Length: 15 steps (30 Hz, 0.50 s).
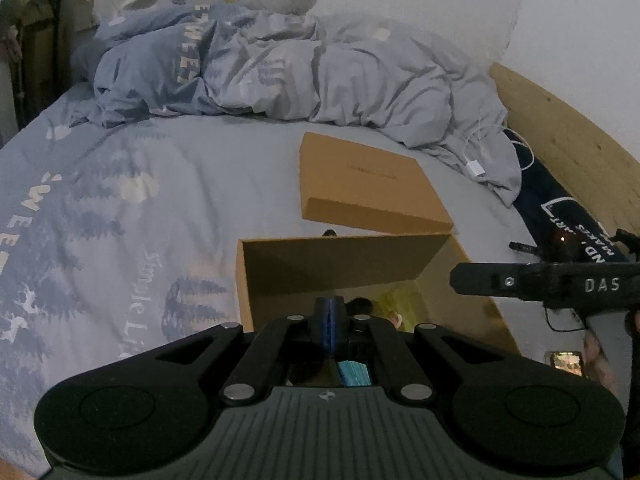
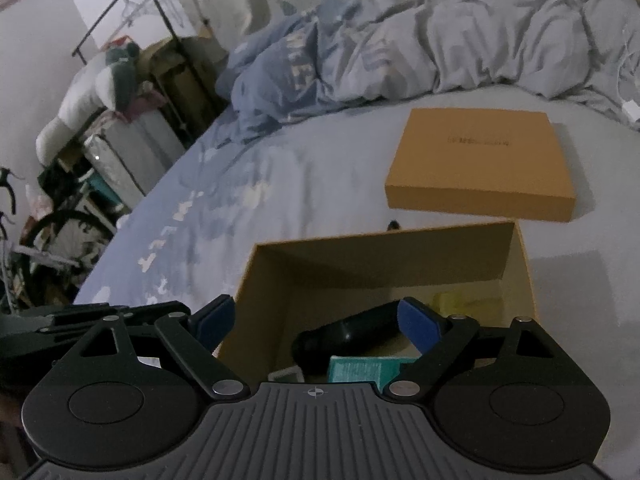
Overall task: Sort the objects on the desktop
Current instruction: 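Open the left tool and move it toward the black tripod stick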
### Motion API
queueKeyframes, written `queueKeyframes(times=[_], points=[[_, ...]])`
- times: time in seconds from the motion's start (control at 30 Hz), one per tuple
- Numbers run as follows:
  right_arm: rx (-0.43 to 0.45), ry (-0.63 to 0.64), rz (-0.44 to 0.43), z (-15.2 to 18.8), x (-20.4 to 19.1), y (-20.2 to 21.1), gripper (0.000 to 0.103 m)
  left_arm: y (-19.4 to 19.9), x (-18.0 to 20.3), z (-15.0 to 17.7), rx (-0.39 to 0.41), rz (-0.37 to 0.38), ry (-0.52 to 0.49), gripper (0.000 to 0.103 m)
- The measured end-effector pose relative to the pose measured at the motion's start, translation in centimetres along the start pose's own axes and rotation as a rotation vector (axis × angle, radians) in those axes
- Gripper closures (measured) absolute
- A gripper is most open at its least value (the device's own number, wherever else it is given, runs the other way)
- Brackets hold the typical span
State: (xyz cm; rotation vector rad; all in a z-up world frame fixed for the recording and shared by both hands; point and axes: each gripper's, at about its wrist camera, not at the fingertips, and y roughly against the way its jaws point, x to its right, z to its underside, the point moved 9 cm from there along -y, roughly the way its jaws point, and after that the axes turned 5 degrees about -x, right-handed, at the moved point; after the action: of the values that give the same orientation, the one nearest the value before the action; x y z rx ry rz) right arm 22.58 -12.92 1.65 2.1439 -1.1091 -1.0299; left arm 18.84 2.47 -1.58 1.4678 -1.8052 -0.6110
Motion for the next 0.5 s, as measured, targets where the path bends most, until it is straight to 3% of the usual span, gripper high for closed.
queueKeyframes(times=[0.5], points=[[0.056, 0.066, -0.001, -5.5, -0.6, 3.1, 0.008, 0.5, 0.4, -3.8, 0.032, 0.011, -0.007, 0.102]])
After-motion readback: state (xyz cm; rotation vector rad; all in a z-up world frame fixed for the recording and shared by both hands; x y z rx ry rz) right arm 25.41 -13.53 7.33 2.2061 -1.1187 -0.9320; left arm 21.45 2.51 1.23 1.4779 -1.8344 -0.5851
